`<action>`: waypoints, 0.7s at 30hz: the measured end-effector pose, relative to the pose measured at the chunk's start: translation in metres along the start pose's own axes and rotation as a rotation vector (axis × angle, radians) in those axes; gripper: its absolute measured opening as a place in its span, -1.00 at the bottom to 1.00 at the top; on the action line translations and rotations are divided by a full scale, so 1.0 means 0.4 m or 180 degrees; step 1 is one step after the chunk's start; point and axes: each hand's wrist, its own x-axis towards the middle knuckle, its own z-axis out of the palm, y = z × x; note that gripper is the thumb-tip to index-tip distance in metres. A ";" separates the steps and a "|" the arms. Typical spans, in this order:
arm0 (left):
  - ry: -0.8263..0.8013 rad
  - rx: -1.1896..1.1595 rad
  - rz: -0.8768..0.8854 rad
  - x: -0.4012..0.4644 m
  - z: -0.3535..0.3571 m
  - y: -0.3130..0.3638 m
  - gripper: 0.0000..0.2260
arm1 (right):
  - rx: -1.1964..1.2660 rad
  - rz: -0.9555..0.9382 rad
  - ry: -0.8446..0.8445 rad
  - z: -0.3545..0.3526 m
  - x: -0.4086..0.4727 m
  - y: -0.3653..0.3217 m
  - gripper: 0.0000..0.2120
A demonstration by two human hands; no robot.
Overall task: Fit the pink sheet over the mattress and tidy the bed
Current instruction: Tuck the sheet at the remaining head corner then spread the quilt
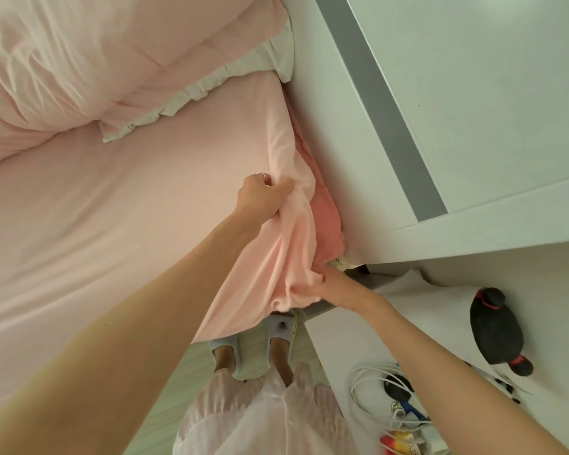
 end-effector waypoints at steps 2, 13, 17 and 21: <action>0.0004 0.0011 0.0009 -0.001 0.002 -0.002 -0.90 | -0.1082 0.0351 -0.0180 0.016 -0.001 0.015 -0.37; 0.0126 -0.0032 0.0026 -0.012 0.019 -0.006 -0.88 | -0.1972 0.1362 0.0107 -0.083 -0.036 0.046 -0.37; 0.0188 -0.0081 0.0008 -0.009 0.016 -0.004 -0.89 | -0.0246 0.0474 0.0809 -0.067 -0.038 0.062 -0.65; 0.0258 -0.0059 0.0036 -0.008 0.021 -0.009 -0.86 | 0.0844 0.0019 0.0780 -0.010 -0.030 0.005 -0.68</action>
